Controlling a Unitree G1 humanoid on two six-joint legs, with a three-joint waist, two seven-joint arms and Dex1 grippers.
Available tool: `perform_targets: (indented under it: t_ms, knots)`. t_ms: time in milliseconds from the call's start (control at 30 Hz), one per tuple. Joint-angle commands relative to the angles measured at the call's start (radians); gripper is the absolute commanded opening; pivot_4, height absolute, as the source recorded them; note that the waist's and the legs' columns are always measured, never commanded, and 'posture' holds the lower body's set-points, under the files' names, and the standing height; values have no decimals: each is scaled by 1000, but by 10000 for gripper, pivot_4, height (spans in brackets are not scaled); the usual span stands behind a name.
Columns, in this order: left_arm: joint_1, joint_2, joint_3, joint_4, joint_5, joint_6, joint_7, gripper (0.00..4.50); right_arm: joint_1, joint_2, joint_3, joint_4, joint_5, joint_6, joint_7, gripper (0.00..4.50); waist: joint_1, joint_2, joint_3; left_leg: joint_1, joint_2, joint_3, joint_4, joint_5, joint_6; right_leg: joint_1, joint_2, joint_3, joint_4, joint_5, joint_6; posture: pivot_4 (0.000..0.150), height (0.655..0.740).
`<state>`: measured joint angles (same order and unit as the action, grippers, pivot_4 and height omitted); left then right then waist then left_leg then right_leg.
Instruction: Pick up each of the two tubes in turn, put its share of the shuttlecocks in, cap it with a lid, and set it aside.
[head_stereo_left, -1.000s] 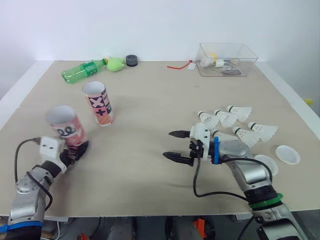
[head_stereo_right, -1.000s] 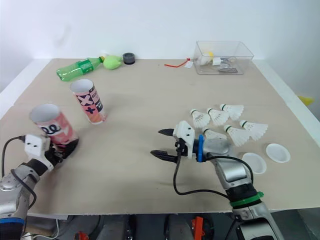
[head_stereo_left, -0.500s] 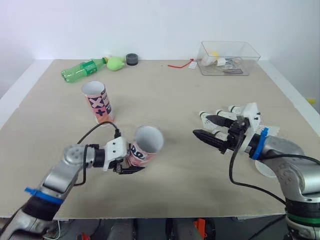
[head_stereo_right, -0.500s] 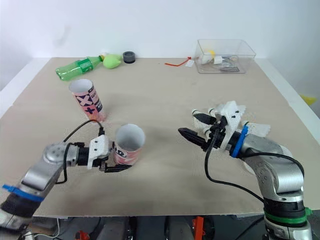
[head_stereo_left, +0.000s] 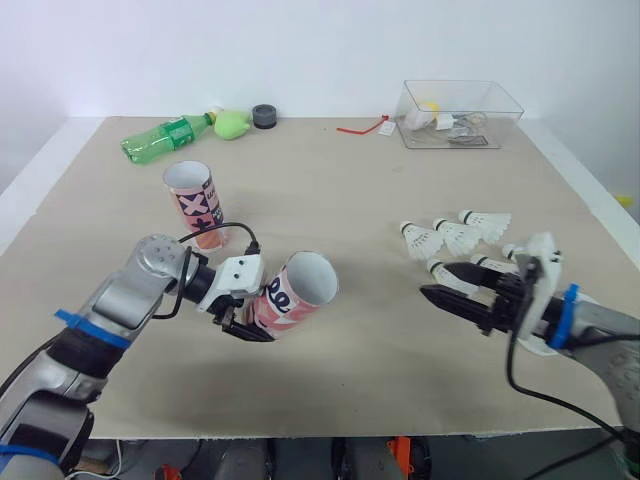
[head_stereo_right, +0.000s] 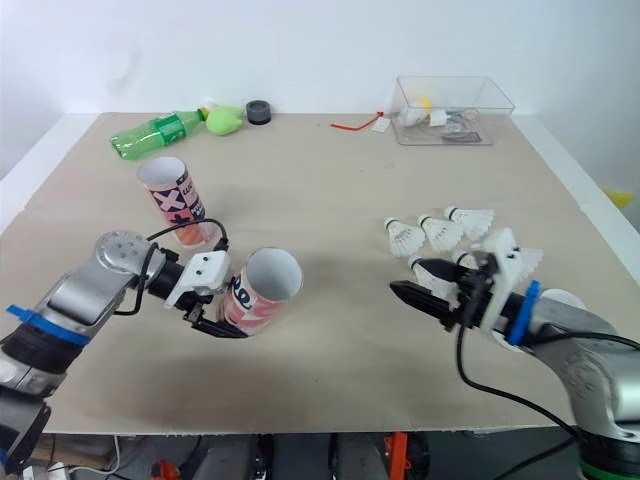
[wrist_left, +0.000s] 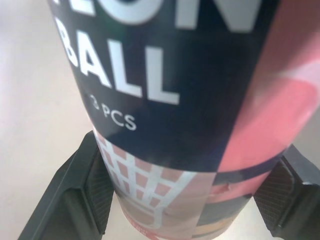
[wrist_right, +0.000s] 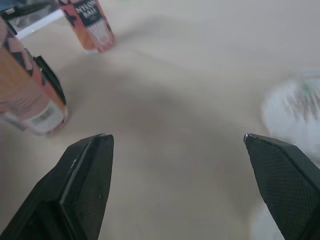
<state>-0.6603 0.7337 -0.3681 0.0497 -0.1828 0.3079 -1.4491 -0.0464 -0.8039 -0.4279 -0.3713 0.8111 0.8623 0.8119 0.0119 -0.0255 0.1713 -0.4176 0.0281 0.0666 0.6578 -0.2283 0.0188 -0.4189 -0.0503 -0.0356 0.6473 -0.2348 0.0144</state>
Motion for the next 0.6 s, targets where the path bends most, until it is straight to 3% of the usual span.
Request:
perform_targets:
  t_ms: [33, 333, 600]
  knots:
    - [-38, -26, -10, 23, 14, -34, -19, 31052, 40, -36, -87, -41, 57, 53, -8, 45000, 0, 0, 0, 0, 0, 0, 0, 0, 0, 0, 0, 0, 0, 0, 0, 1500, 7400]
    - [-92, -64, -50, 40, 67, -23, -37, 31052, 42, 64, 4, -111, -22, 81, -263, 45000, -4, 0, 0, -1, 3, -2, 3, 1, 0, -1, 4, 1, 2, 1, -1, 1500, 7400]
    - [-143, -63, -73, 52, 117, 17, -46, 31052, 32, 102, 60, -127, -99, 59, -372, 45000, -4, 0, 0, -4, 2, -2, 7, 1, 1, -2, 3, 0, 3, 2, 1, 1500, 7400]
